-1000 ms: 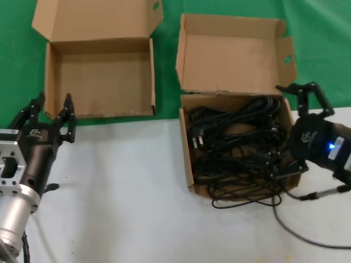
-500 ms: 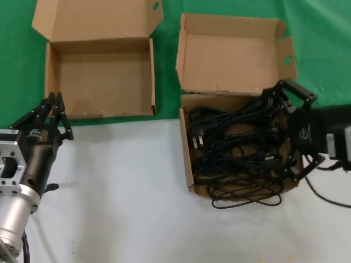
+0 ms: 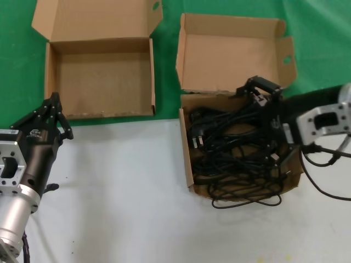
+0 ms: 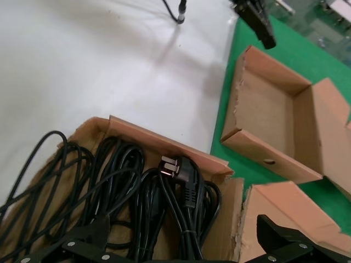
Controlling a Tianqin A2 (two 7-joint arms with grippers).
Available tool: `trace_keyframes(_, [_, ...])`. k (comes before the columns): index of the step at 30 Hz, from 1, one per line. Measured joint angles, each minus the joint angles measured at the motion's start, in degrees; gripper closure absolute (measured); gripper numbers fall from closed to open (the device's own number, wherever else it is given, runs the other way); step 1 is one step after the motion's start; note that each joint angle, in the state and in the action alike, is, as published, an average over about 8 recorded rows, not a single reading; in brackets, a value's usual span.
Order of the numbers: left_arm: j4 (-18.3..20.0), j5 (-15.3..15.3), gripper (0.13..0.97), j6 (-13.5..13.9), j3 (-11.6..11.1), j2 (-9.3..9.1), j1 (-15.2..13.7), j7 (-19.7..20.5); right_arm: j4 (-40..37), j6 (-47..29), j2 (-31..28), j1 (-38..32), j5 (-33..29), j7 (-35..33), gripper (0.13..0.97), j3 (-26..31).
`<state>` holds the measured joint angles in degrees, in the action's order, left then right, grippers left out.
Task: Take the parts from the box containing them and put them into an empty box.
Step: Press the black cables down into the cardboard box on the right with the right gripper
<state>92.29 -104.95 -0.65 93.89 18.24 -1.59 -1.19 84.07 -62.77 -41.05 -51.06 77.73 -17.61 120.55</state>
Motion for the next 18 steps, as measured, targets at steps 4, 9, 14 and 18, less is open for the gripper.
trace_keyframes(4, [0.0,0.0,0.952,0.0,0.0,0.0,0.0,0.0,-2.5,0.0,2.4,-1.8,-2.4,-0.4,0.138,1.7])
trace_keyframes(9, [0.0,0.0,0.952,0.0,0.0,0.0,0.0,0.0,-4.5,0.0,4.3,-3.0,-4.2,-0.6,0.182,3.0])
trace_keyframes(14, [0.0,0.0,0.952,0.0,0.0,0.0,0.0,0.0,-5.5,0.0,5.4,-3.8,-5.1,-0.9,0.225,3.5])
trace_keyframes(18, [0.0,0.0,0.952,0.0,0.0,0.0,0.0,0.0,-5.9,0.0,5.6,-4.1,-5.5,-1.1,0.292,3.7])
